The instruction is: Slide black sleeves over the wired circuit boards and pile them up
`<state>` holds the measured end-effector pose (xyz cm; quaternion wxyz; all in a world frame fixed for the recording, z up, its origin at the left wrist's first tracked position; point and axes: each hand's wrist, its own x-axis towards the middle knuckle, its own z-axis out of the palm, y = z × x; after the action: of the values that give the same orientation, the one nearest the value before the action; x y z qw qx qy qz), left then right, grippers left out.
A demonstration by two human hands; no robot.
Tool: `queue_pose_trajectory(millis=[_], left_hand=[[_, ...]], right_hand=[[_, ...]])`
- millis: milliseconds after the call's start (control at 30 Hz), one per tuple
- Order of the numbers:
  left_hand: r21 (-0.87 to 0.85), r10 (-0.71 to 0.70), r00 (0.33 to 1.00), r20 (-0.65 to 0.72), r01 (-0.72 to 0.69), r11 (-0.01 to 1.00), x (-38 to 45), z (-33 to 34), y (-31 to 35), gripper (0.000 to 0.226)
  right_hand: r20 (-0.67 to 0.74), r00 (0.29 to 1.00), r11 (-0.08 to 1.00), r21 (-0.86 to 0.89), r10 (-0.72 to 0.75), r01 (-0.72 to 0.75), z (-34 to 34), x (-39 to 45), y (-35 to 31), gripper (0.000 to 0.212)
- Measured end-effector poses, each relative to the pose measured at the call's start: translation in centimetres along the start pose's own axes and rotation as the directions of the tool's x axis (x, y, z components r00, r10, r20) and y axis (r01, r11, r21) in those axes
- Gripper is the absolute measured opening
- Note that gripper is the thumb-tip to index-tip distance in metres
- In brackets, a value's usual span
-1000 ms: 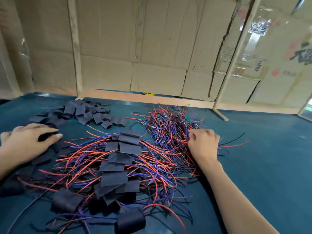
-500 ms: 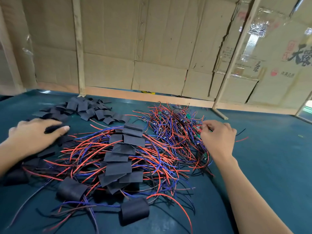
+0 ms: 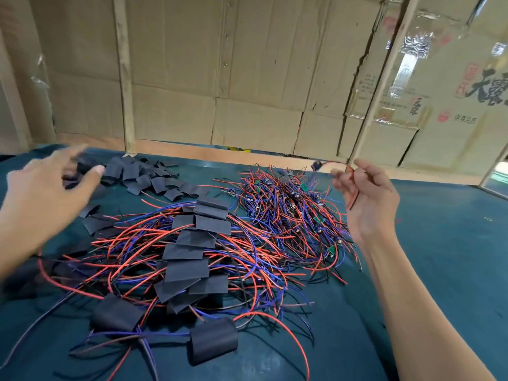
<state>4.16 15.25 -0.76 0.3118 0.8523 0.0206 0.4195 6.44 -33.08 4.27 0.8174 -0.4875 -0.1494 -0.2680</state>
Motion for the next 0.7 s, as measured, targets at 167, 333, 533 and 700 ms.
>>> queue_pose_trajectory(millis=[167,333,533,700], left_hand=[[0.121,0.271,0.961,-0.058,-0.262,0.957,-1.2,-1.8,8.1,0.04],[0.146,0.418,0.908,0.031,-0.418,0.897,-2.8,-2.3,12.3,0.038],[0.111,0.487,0.852,0.193,-0.512,0.852,-3.6,-1.5,12.1,0.043],[0.135,0.428,0.842,0.33,-0.49,0.861,-4.1,-0.7,11.6,0.047]], right_hand=[[0.267,0.961,0.952,0.27,0.072,-0.146,2.4,-1.1,-1.0,0.031],[0.436,0.894,0.922,0.297,0.1,-0.248,5.3,-2.9,-0.3,0.039],[0.494,0.855,0.796,-0.576,0.16,0.183,6.5,-5.5,3.1,0.03],[0.702,0.705,0.396,-0.679,0.101,0.618,6.5,-7.1,3.6,0.049]])
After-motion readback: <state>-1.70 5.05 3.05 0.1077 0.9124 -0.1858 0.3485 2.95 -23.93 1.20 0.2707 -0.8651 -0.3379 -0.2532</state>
